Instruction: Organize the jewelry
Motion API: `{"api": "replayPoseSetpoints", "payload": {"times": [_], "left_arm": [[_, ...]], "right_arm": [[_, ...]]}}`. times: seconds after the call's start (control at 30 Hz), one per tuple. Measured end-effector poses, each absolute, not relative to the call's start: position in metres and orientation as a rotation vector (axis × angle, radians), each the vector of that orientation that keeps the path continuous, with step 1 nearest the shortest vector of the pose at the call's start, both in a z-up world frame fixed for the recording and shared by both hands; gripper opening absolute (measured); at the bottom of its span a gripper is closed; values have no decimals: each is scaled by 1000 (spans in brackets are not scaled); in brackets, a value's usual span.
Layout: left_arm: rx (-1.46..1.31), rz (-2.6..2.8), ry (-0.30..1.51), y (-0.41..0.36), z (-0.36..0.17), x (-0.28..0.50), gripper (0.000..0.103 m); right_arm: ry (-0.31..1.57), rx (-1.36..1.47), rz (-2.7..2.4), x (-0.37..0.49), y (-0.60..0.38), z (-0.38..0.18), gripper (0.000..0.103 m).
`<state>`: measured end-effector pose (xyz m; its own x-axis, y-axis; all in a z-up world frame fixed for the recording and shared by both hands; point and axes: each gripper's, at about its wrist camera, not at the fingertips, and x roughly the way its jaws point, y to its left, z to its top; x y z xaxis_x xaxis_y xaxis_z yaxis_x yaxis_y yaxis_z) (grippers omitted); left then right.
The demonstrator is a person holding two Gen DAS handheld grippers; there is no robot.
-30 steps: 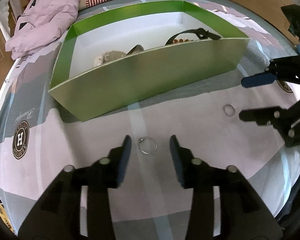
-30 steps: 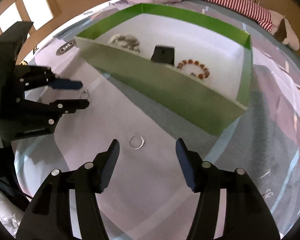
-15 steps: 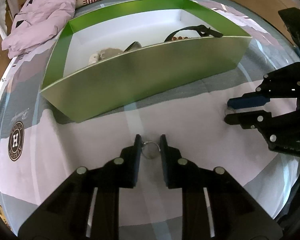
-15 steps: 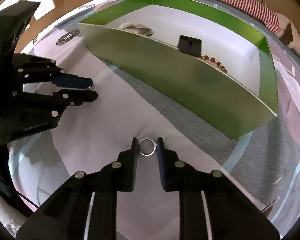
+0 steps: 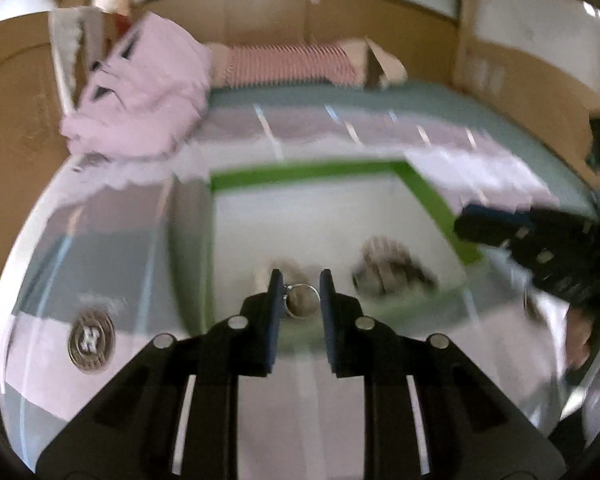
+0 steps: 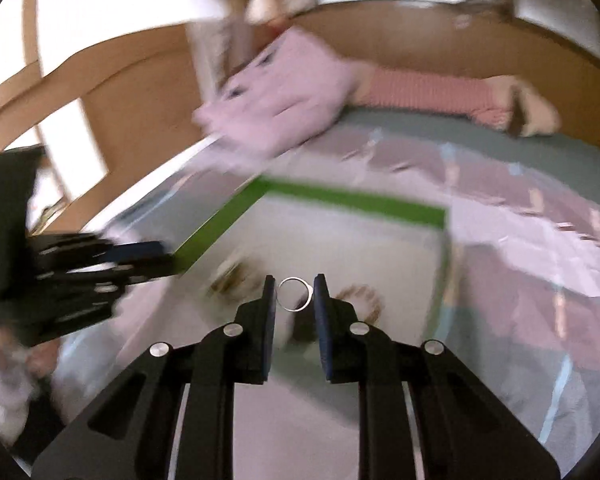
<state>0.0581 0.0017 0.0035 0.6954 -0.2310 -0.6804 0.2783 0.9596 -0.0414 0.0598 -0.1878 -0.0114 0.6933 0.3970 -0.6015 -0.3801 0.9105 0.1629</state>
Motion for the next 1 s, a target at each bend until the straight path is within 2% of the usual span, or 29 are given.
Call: {"api": "replayPoseSetpoints", "payload": {"times": [0.2,0.43,0.47,0.5,0.53,0.57,0.67,0.7,0.73,0.83,0.93,1.0], "left_arm": [[41,-226,728,-6,0,105,18],[74,-179,816,-9,-32,118,19],[86,-169,818,-9,-34,118,26],[93,-169,818,-10,-34,117,33],[100,-168,808,-11,-32,114,49],[103,-160,791,-12,-29,111,61],[95,-145,764,-10,-20,102,73],[91,-137,764,-10,-18,99,76],[88,-134,764,-10,-16,97,83],[94,-148,778,-12,-12,88,95],[83,-161,796,-15,-12,80,100],[66,-165,822,-16,-15,79,100]], "right_arm": [[748,72,254,103,-189,-39,19],[831,52,237,119,-179,-64,20],[825,44,229,117,-179,-64,29],[812,44,224,114,-179,-63,52],[783,55,217,110,-181,-58,64],[742,79,202,104,-185,-52,80],[670,149,194,90,-198,-36,89],[651,167,186,84,-203,-32,99],[635,176,175,80,-206,-28,102],[657,153,88,70,-212,-21,102],[673,106,10,63,-211,-18,102],[666,88,19,60,-208,-17,102]]}}
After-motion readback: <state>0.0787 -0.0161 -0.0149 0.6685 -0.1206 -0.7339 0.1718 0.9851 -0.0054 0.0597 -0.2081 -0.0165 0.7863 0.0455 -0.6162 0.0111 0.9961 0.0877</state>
